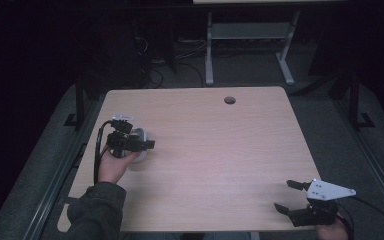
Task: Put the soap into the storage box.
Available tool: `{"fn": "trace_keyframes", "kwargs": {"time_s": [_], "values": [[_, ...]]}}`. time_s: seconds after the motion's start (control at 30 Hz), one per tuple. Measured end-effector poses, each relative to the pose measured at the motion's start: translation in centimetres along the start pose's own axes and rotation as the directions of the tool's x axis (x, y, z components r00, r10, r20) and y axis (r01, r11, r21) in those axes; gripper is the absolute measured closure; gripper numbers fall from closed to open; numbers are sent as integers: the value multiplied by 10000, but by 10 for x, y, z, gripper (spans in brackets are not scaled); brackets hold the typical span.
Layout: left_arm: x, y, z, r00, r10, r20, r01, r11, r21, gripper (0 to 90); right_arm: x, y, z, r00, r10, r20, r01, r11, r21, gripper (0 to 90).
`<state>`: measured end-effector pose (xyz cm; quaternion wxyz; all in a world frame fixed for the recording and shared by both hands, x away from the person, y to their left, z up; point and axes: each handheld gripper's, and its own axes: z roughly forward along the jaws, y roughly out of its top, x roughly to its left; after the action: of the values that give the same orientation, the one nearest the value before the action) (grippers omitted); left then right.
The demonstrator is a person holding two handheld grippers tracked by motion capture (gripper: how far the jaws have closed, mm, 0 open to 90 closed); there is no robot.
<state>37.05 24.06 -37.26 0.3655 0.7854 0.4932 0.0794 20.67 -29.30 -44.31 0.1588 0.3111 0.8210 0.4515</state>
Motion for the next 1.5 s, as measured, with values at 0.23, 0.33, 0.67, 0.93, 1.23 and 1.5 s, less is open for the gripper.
{"fn": "trace_keyframes", "kwargs": {"time_s": [0.23,0.33,0.67,0.93,1.23,1.5], "values": [[-4,-4,-3,9991,145,394,-140,9998,-109,262,0,0,0,10000,4,14,-4,10000,37,138],[-7,-6,-4,9983,222,548,-212,9996,-175,261,0,0,0,10000,0,26,0,10000,27,138],[-15,-14,-7,9934,441,1056,-397,9983,-437,260,-1,0,0,10000,-15,59,15,10000,38,138],[-18,-25,-8,9893,522,1362,-453,9976,-532,257,-1,0,0,10000,14,72,-14,10000,81,138],[-24,-37,-9,9838,641,1673,-544,9966,-623,255,-1,0,0,9999,-19,111,18,9999,130,138],[-28,-46,-13,9794,846,1831,-736,9951,-663,251,-2,0,0,9999,2,128,-4,9999,134,138]]}}
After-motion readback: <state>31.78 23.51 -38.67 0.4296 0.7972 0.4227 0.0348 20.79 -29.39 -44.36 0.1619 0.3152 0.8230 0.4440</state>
